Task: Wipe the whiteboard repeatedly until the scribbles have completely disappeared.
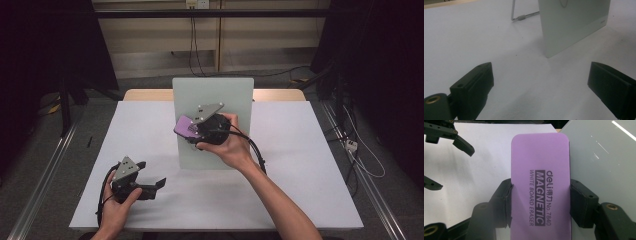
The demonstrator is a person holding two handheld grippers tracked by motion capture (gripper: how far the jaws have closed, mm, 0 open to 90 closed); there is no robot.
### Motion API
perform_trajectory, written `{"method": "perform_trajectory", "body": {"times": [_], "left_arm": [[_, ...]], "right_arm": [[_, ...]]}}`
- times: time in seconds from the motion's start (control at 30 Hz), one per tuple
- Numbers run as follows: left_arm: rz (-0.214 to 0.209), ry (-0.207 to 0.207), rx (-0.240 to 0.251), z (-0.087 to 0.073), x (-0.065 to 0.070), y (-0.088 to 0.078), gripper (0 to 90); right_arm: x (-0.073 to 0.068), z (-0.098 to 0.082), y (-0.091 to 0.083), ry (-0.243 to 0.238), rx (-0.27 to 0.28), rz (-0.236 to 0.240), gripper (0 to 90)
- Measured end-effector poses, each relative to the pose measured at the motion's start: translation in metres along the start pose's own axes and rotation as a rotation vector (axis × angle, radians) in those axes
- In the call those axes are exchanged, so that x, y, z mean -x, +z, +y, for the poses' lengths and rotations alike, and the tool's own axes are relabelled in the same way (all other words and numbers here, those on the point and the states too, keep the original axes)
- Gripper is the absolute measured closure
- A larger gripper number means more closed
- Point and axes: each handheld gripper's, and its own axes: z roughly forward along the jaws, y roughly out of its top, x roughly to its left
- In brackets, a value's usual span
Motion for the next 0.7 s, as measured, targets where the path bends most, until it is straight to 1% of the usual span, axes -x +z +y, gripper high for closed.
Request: {"method": "perform_trajectory", "body": {"times": [0.1,0.23,0.27,0.47,0.57,0.7], "left_arm": [[-0.004,0.003,-0.002,0.000,0.000,0.001,6.6],[-0.001,0.002,-0.002,0.000,0.000,0.001,6.6],[-0.001,0.001,-0.003,0.000,0.000,0.001,6.6],[-0.002,-0.001,-0.003,0.000,0.001,0.001,6.6],[0.004,0.002,-0.003,0.000,0.001,0.001,6.6],[0.004,0.002,-0.004,0.000,0.000,0.000,6.6]], "right_arm": [[-0.002,-0.003,0.003,0.007,0.001,0.009,41.9],[-0.008,-0.009,0.009,-0.003,-0.014,0.029,41.9],[-0.009,-0.011,0.011,0.003,-0.018,0.034,41.9],[-0.018,-0.019,0.020,-0.001,-0.041,0.058,42.0],[-0.020,-0.024,0.023,-0.012,-0.044,0.073,41.9],[-0.023,-0.028,0.027,-0.006,-0.052,0.088,42.0]]}}
